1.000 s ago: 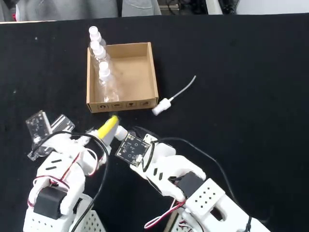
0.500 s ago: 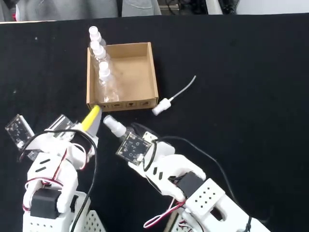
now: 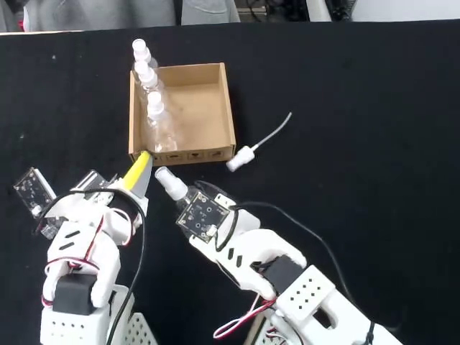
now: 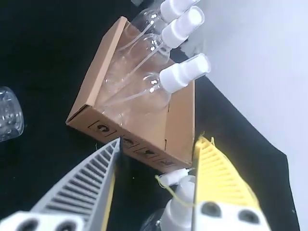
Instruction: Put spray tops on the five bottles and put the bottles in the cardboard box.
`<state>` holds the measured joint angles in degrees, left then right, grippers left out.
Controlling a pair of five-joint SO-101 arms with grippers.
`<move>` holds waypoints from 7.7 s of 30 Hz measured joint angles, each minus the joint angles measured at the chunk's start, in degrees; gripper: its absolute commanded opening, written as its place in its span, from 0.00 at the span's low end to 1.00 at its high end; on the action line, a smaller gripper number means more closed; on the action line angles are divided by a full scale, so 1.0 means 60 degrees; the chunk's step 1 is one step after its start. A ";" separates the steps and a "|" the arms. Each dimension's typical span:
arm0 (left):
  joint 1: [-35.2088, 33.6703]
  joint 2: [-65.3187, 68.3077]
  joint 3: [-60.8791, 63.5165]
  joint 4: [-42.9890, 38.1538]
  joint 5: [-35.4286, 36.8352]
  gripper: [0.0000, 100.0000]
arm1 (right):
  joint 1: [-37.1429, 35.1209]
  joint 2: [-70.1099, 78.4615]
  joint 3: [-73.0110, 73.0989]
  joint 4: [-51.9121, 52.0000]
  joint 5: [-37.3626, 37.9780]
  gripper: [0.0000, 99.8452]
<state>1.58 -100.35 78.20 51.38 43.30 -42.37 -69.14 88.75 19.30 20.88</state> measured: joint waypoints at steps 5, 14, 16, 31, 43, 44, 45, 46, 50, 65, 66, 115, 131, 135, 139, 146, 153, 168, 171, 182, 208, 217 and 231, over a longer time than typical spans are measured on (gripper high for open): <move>0.0015 0.0117 0.0498 -0.0601 0.0000 0.22 | 0.0000 0.0000 0.0000 0.0000 0.0000 0.09; 0.0015 0.0117 0.0498 -0.0601 -0.0396 0.22 | 0.0000 0.0000 0.0000 0.0000 0.0000 0.09; 0.0015 0.0117 0.0498 -0.0601 -0.0410 0.22 | 0.0000 0.0000 0.0000 0.0000 0.0000 0.09; 0.0982 0.0103 0.0498 -0.0147 -0.0733 0.22 | 0.0908 0.0000 0.0000 0.0000 -0.0015 0.09; 0.1465 0.0103 0.0498 -0.0088 -0.0806 0.22 | 0.0982 0.0000 0.0000 -0.0015 -0.0015 0.09; 0.1538 0.0103 0.0498 -0.0088 -0.0806 0.22 | 0.0996 0.0000 0.0000 -0.0015 -0.0015 0.09; 0.1656 0.0103 0.0498 -0.0088 -0.0806 0.22 | 0.0996 0.0000 0.0000 -0.0015 -0.0015 0.09; 0.1773 0.0103 0.0498 -0.0088 -0.0806 0.22 | 0.0996 0.0000 0.0000 -0.0015 -0.0015 0.09; 0.2154 0.0088 0.0498 -0.0088 -0.0806 0.22 | 0.0996 0.0000 0.0000 -0.0015 -0.0015 0.09; 0.2462 0.0103 0.0498 -0.0088 -0.0850 0.22 | 0.0967 0.0000 0.0000 -0.0015 -0.0015 0.09; 0.2359 0.0103 0.0498 -0.0088 -0.0850 0.22 | 0.0967 0.0000 0.0000 -0.0015 -0.0015 0.09; -0.1099 0.0117 0.2168 0.0000 -0.2374 0.22 | 0.2579 0.0000 -0.3341 0.3502 -0.1333 0.09; -0.1099 0.0117 0.2168 0.0000 -0.2374 0.23 | 0.2579 0.2886 -0.7341 0.3751 -0.1363 0.09; -0.1099 0.0117 0.2168 0.0000 -0.2374 0.23 | 0.2593 0.4015 -0.8249 0.3751 -0.1363 0.09; -0.1099 0.0117 0.2168 0.0000 -0.2374 0.23 | 0.3062 0.5114 -0.8864 0.3311 -0.1363 0.09; -0.1099 0.0117 0.2168 0.0000 -0.2374 0.23 | 0.3341 0.7106 -0.9187 0.1729 -0.1363 0.09; -0.1099 0.0117 0.2168 0.0000 -0.2374 0.23 | 0.3341 0.8733 -0.9260 0.0088 -0.1363 0.09; -0.1099 0.0117 0.2593 -0.0322 -0.2374 0.22 | 0.3414 1.2293 -1.1751 -0.1216 -0.1363 0.09; -0.1099 0.0117 0.2960 -0.1040 -0.2403 0.22 | 0.3590 1.3026 -1.2352 -0.1231 -0.1377 0.09; -0.1099 0.0117 0.2974 -0.1465 -0.2403 0.22 | 0.3883 1.5516 -1.4476 -0.1245 -0.1377 0.09; -0.1099 0.0117 0.2974 -0.1465 -0.2403 0.22 | 0.3883 1.7026 -1.5604 -0.1407 -0.1392 0.27; -0.1099 0.0117 0.2974 -0.1465 -0.2403 0.22 | 0.3868 1.7070 -1.5604 -0.1040 -0.1392 0.30; -0.1099 0.0117 0.2974 -0.1465 -0.2403 0.22 | 0.3868 1.7055 -1.5604 -0.0322 -0.1392 0.30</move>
<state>-5.01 -99.65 96.04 42.59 28.88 -19.16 33.19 -4.88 17.36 12.53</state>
